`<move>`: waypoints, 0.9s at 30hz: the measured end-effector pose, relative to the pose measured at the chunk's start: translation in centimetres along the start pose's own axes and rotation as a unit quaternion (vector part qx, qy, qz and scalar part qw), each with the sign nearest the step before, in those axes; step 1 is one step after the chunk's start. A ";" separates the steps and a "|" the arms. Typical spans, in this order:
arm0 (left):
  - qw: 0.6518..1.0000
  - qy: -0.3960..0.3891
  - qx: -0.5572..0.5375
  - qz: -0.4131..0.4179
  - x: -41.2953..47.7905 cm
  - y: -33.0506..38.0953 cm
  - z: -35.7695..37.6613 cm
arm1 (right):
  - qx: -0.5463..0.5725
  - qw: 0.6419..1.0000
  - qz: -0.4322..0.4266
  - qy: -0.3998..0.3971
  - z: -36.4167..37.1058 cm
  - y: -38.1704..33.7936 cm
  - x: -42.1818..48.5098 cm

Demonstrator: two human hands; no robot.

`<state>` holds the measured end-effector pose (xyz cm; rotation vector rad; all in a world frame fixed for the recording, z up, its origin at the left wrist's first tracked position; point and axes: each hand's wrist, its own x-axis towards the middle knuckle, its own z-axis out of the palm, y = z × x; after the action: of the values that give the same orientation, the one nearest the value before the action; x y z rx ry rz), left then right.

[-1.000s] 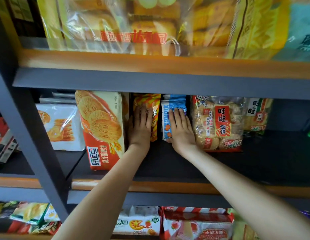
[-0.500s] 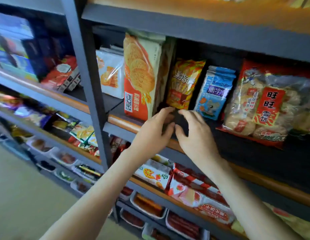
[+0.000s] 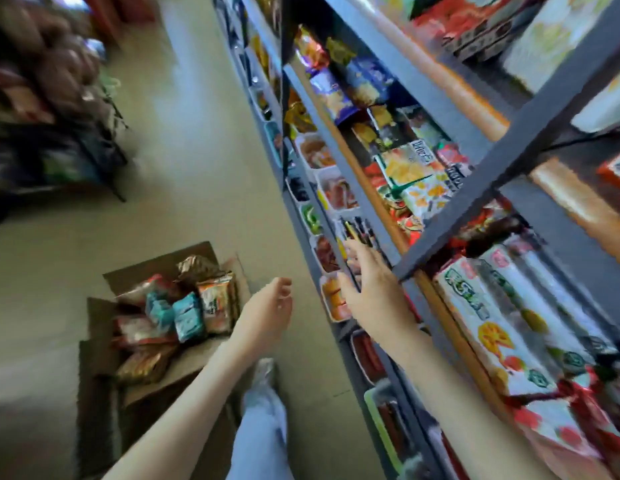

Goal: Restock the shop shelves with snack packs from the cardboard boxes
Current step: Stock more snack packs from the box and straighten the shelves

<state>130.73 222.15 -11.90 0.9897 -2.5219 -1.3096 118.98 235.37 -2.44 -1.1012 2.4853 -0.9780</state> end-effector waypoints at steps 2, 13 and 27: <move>0.995 -0.003 0.015 -0.098 0.8 -6.4 -1.2 | 0.007 0.998 0.018 -0.065 4.7 0.5 3.4; 0.878 -0.009 0.033 -0.478 8.4 -35.9 -5.9 | -0.060 0.923 0.115 -0.363 35.9 5.7 21.5; 0.831 -0.060 0.035 -0.552 12.4 -59.5 4.9 | 0.099 0.812 0.354 -0.454 73.2 13.7 19.1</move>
<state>148.42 193.70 -62.90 2.6671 -2.0011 -1.4574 132.64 193.16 -65.25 -0.3294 1.6757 -0.3212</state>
